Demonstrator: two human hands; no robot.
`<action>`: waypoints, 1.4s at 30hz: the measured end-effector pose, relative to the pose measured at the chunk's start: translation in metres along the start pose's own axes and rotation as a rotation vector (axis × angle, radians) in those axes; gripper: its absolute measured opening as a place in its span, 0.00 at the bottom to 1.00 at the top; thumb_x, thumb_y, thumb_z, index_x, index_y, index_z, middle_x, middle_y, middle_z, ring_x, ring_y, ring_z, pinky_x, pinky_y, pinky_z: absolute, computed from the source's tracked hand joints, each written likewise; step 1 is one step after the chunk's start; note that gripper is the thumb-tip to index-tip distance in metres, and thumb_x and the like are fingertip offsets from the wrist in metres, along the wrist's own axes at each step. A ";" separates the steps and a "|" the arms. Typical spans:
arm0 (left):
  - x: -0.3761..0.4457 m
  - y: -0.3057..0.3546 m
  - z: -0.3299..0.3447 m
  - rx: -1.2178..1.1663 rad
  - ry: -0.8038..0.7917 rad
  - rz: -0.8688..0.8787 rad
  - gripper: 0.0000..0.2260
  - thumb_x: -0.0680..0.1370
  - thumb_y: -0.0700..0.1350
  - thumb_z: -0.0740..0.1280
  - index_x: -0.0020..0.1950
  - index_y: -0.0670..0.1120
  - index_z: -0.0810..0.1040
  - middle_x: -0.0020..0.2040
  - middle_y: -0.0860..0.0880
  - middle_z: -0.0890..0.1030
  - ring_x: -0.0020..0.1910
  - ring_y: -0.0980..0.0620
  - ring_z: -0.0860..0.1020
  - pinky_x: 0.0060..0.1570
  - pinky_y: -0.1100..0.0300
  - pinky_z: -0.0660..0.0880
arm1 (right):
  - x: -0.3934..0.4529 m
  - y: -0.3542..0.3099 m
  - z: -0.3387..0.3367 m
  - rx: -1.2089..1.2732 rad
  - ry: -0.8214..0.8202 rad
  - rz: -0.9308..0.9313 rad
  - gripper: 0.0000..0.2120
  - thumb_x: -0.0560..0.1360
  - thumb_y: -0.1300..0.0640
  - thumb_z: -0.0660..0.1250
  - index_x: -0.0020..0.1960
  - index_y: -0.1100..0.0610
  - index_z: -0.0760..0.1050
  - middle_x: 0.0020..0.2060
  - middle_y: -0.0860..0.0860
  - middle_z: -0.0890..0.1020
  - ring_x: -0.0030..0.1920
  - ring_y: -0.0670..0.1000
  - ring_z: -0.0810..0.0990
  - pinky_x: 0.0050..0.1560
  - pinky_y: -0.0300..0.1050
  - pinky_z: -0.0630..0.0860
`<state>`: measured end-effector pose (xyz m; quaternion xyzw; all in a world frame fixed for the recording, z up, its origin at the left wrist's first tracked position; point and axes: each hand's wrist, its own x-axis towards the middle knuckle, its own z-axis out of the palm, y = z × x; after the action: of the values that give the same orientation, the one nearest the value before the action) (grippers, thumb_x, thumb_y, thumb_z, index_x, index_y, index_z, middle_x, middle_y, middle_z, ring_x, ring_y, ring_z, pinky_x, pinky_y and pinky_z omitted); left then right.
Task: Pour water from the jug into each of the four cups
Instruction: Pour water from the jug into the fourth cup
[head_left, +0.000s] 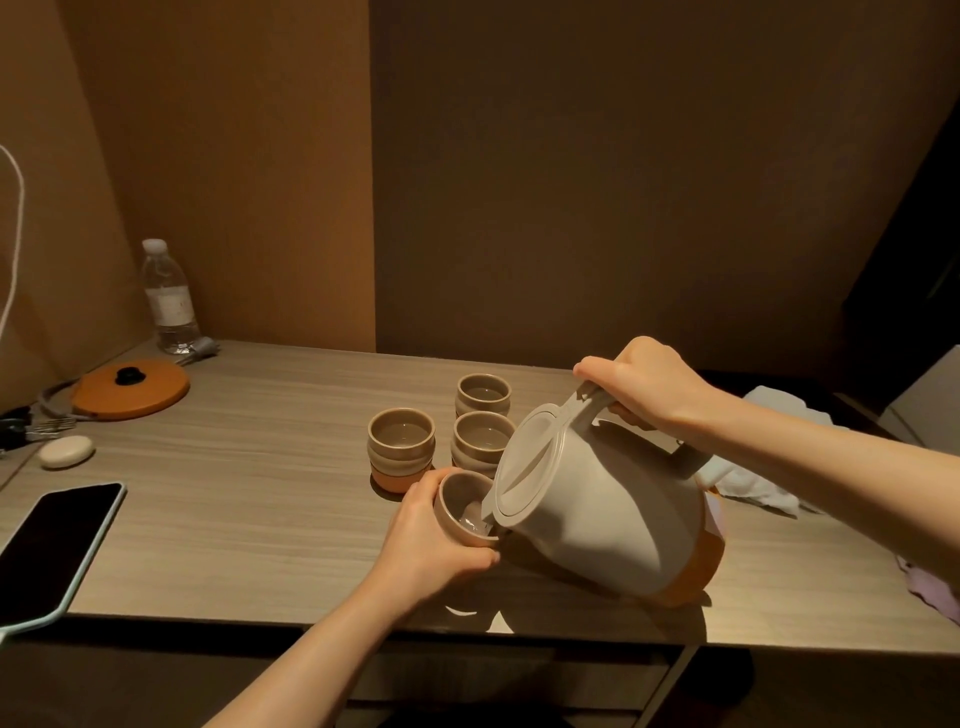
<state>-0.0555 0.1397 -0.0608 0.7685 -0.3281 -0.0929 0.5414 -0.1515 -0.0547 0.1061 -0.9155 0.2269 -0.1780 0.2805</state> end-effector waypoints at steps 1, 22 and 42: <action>0.000 0.000 0.000 -0.001 0.000 0.001 0.37 0.54 0.46 0.82 0.60 0.55 0.71 0.57 0.55 0.76 0.59 0.55 0.74 0.59 0.56 0.73 | 0.000 0.000 0.000 -0.003 -0.003 0.000 0.22 0.78 0.50 0.64 0.28 0.60 0.77 0.23 0.53 0.74 0.26 0.49 0.72 0.33 0.43 0.69; -0.003 -0.001 0.004 -0.049 -0.009 0.029 0.38 0.53 0.49 0.81 0.60 0.56 0.71 0.58 0.55 0.77 0.59 0.55 0.75 0.60 0.56 0.73 | 0.005 -0.003 -0.004 -0.072 -0.022 -0.035 0.26 0.77 0.47 0.62 0.35 0.68 0.81 0.25 0.56 0.75 0.28 0.52 0.74 0.36 0.48 0.73; -0.002 -0.007 0.008 -0.141 -0.014 0.026 0.37 0.52 0.49 0.81 0.59 0.59 0.71 0.55 0.57 0.78 0.55 0.61 0.76 0.53 0.67 0.72 | 0.002 -0.011 -0.010 -0.102 -0.041 -0.049 0.25 0.77 0.47 0.62 0.30 0.63 0.78 0.24 0.55 0.74 0.26 0.52 0.72 0.37 0.50 0.72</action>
<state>-0.0586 0.1362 -0.0712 0.7234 -0.3344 -0.1143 0.5931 -0.1509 -0.0520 0.1211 -0.9374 0.2073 -0.1544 0.2335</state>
